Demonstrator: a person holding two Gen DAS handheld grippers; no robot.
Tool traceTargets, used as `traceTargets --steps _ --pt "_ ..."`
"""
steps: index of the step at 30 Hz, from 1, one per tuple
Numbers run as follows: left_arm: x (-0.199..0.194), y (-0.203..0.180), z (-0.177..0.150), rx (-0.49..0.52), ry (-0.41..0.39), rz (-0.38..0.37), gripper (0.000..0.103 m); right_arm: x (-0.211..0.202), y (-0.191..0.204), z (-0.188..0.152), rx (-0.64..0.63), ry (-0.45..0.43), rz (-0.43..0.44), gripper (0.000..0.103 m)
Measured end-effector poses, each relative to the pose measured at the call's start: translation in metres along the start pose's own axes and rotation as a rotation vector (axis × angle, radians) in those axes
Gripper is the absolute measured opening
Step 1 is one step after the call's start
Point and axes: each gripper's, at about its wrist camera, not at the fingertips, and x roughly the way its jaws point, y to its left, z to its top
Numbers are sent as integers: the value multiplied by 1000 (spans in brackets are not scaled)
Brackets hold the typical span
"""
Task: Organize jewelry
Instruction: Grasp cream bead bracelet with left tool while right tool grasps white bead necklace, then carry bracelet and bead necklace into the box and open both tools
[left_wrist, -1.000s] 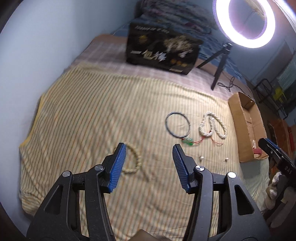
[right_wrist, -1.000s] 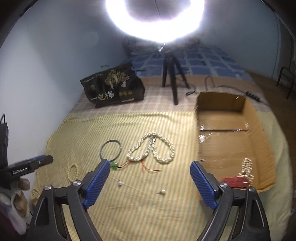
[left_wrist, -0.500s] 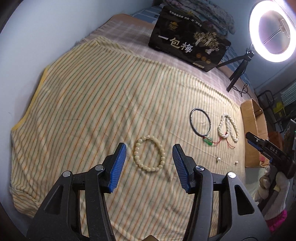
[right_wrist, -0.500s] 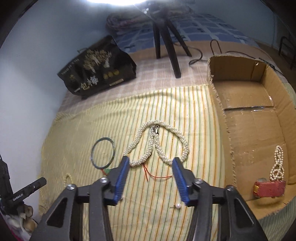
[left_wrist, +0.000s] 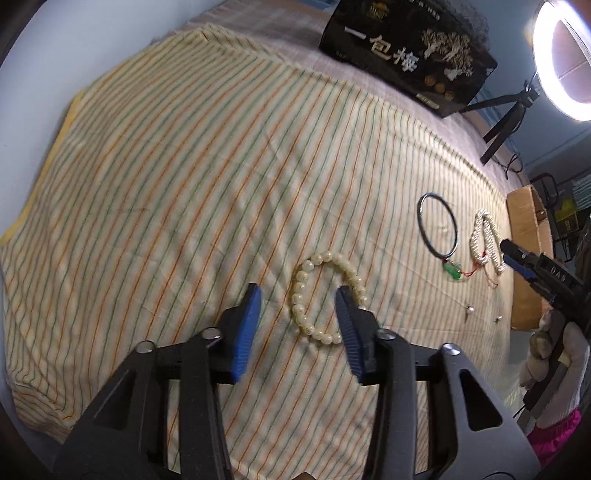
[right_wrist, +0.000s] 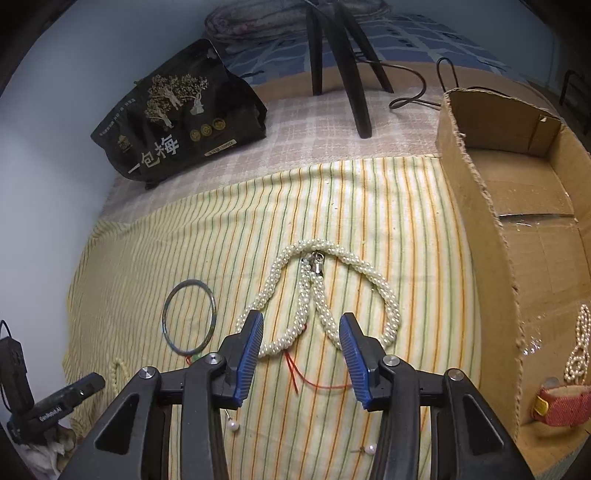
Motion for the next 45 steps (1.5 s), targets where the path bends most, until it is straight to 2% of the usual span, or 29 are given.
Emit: traceTargets --steps 10,15,17,19,21,27,31,33,45 --pt "19 -11 1 14 20 22 39 21 0 11 -1 25 -31 41" --pt "24 -12 2 18 11 42 33 34 4 13 -40 33 -84 38" --pt "25 -13 3 17 8 46 27 37 10 12 -83 24 -119 35" --pt "25 -11 4 5 5 54 19 38 16 10 -124 9 -160 23" --pt "25 -8 6 -1 3 58 11 38 18 9 -137 -4 -173 15" --pt "20 -4 7 -27 7 38 7 25 3 12 -53 -19 -72 11" --pt "8 -6 8 -30 -5 -17 6 11 1 15 -14 -51 -9 9" --pt "-2 -11 8 -13 -25 -36 6 2 2 16 -13 -71 6 6" --pt "-48 -44 10 68 -119 -121 5 -41 15 15 -36 -163 40 6"
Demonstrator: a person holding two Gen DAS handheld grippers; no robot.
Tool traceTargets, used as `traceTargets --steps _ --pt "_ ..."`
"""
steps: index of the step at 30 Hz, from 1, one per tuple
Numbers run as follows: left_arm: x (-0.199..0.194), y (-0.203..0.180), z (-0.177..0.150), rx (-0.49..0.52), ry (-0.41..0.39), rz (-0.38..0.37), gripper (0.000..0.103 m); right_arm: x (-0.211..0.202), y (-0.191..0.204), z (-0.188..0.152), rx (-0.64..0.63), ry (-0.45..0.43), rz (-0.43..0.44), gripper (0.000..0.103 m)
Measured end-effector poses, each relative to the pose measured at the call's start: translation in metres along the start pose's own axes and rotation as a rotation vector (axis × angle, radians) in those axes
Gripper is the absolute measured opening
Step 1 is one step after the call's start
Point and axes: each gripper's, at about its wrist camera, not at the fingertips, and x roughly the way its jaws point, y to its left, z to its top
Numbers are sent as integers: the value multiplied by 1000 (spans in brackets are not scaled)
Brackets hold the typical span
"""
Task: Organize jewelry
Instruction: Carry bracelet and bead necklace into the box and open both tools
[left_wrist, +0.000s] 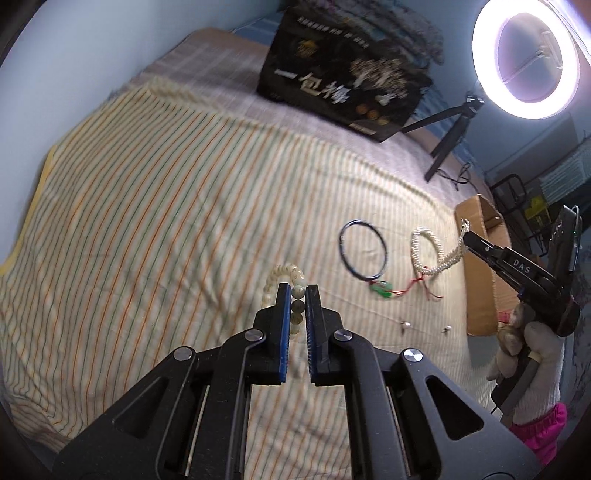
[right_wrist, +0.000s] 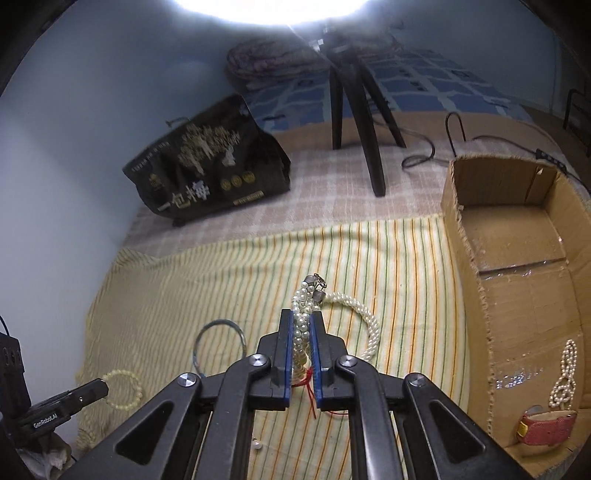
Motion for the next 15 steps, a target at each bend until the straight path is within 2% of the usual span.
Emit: traceTargets --steps 15 --pt "-35 -63 6 74 -88 -88 5 -72 15 12 -46 -165 12 6"
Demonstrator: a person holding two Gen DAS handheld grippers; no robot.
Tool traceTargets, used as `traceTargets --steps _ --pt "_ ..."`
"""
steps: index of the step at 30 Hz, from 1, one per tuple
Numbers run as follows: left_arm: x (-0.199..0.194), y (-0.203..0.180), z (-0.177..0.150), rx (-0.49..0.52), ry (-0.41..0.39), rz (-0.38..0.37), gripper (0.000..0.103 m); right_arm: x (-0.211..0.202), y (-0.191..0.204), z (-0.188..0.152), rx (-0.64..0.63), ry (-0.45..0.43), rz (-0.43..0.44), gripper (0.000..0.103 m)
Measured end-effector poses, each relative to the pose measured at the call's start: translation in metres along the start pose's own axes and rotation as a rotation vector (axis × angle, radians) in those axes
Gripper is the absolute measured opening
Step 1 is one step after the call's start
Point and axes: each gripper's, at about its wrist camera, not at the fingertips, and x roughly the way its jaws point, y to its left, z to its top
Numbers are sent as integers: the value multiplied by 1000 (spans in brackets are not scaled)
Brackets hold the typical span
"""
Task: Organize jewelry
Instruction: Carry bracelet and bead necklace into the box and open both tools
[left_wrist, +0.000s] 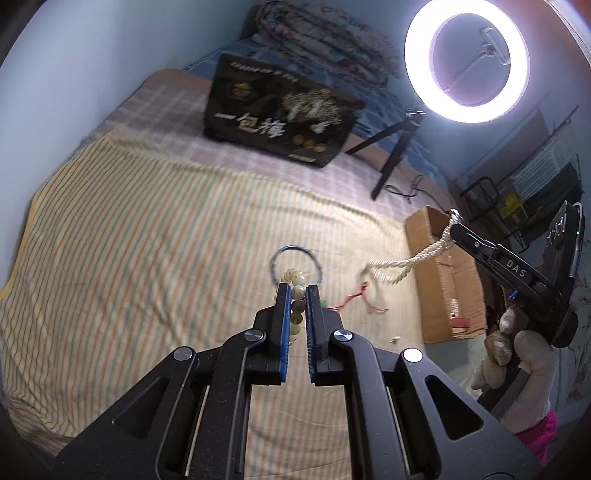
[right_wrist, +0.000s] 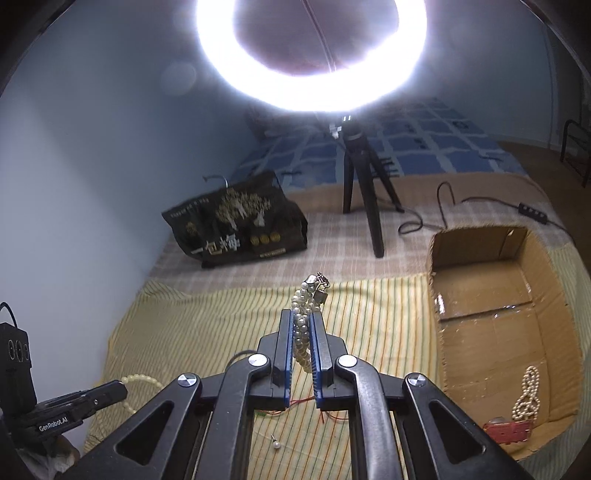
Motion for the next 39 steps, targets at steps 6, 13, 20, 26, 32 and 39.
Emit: traceTargets --steps 6,13,20,26,32,39 --pt "1 -34 2 36 -4 -51 5 -24 -4 7 0 -49 6 6" --pt "5 -76 2 79 -10 -109 5 -53 -17 15 18 -109 -4 6" --pt "18 -108 1 92 7 -159 5 -81 -41 25 60 -168 -26 6" --pt "30 -140 -7 137 19 -184 5 -105 -71 26 91 -199 -67 6" --pt "50 -173 -15 175 45 -209 5 -124 -106 19 120 -203 -122 6" --pt "78 -217 -21 239 52 -230 5 -137 -146 9 161 -193 -168 6"
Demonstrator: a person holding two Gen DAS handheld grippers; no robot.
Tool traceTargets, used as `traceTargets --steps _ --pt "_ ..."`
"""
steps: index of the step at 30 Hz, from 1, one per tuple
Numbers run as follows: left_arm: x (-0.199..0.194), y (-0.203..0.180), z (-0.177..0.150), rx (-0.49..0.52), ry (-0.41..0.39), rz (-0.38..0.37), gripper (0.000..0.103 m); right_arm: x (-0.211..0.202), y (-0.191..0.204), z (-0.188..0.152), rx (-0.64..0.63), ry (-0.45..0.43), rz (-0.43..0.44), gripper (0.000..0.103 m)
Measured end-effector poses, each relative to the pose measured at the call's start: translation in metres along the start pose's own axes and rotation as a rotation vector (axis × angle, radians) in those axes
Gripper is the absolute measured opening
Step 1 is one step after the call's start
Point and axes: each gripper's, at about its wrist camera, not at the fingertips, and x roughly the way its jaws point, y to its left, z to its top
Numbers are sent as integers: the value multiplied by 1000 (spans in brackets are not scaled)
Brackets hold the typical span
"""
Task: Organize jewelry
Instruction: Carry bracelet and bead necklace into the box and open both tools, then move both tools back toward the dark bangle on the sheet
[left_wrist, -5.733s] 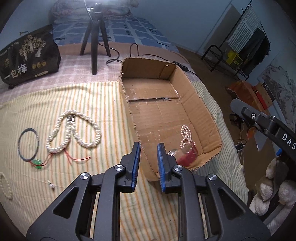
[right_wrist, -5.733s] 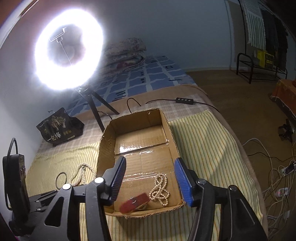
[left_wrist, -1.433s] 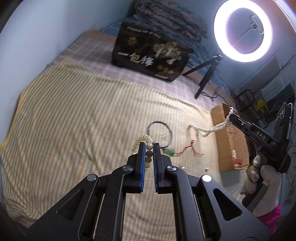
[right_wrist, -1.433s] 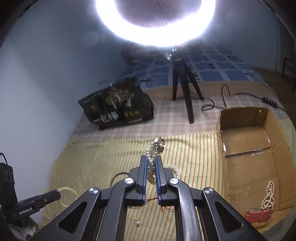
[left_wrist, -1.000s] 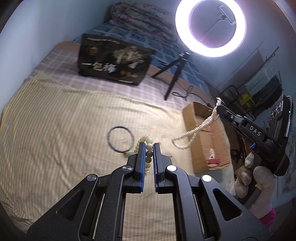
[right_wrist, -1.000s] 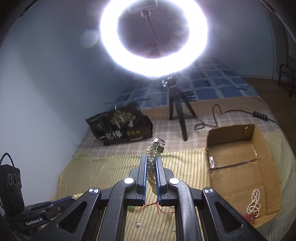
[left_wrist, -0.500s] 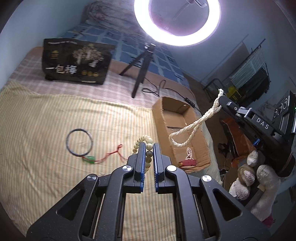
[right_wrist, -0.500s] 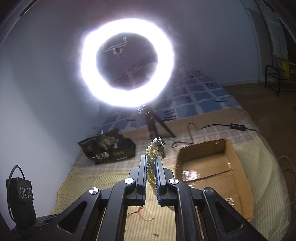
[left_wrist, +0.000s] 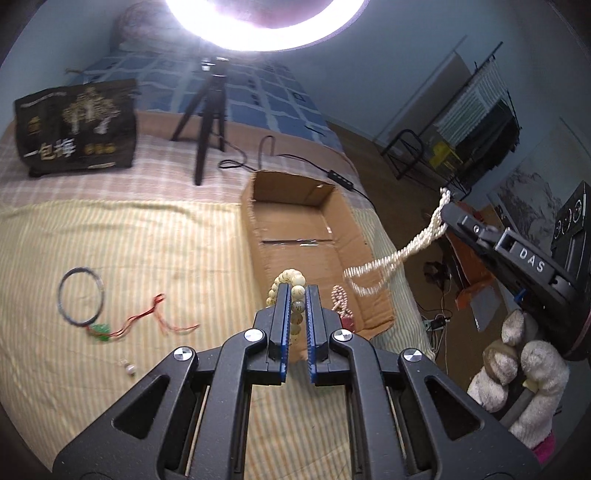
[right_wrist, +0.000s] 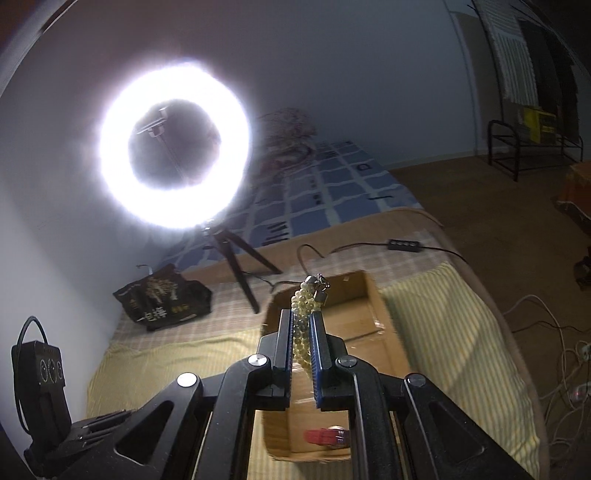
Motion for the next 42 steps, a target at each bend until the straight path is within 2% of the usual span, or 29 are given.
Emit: traceTargets --steps 8,17,20,21,32,34,40,42 --pt "43 -22 12 23 27 -30 5 10 -28 -5 20 44 -17 6" --pt "75 -19 22 9 25 -17 5 32 -46 -15 42 107 -27 7" --pt "78 -16 21 14 41 5 6 36 -50 -17 56 122 -31 19" --pt "78 -15 21 13 45 8 6 36 -50 -17 57 121 -33 27" --pt "47 -4 14 73 8 95 6 28 -38 -20 22 113 -47 33" --pt "35 3 14 82 -6 122 6 24 -33 -21 17 108 -40 42" --pt "-4 35 16 97 -54 208 6 18 -4 -28 -22 91 6 60" --pt "-22 49 18 103 -76 245 14 19 6 -32 -45 100 26 63"
